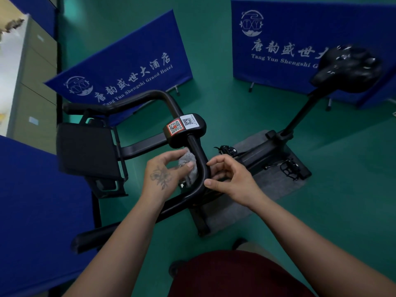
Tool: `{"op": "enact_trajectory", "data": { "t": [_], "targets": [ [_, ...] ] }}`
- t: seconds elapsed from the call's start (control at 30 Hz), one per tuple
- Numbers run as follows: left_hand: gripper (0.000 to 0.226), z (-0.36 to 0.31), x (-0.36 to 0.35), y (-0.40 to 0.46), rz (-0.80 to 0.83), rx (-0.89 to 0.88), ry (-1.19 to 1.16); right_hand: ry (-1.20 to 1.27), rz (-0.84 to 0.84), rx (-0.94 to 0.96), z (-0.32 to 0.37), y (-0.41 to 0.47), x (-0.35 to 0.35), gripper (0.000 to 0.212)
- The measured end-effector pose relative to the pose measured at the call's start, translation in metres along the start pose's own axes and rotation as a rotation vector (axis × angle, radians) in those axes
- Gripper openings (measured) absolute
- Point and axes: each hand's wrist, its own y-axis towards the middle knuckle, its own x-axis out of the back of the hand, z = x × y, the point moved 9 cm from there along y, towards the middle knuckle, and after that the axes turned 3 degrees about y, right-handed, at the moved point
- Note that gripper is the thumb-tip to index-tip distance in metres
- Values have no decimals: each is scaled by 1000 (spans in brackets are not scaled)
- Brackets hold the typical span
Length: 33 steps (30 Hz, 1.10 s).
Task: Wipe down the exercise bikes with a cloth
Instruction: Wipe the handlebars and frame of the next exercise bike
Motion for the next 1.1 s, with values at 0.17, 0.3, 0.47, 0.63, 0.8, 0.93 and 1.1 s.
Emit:
{"op": "enact_trajectory", "data": {
  "t": [0.17,0.3,0.47,0.63,0.8,0.93,1.1],
  "targets": [
    [43,-5,15,-20,40,-52,-42,-76,-40,52,8,-3,3,41],
    [44,-20,21,-32,75,-111,-169,-93,-121,154,23,-8,9,32],
    [53,-34,11,-33,205,-145,-350,25,-91,181,39,-6,2,46],
    [60,-39,-5,-36,327,-172,-363,250,-49,126,52,-9,-5,48],
    [52,-36,-6,-41,307,-167,-262,175,-171,152,63,-19,5,26],
    [47,-34,-2,-44,306,-144,-254,128,-226,176,68,-27,9,13],
    [47,-38,-5,-48,378,-184,-170,163,-304,240,74,-44,10,8]
  ]
}}
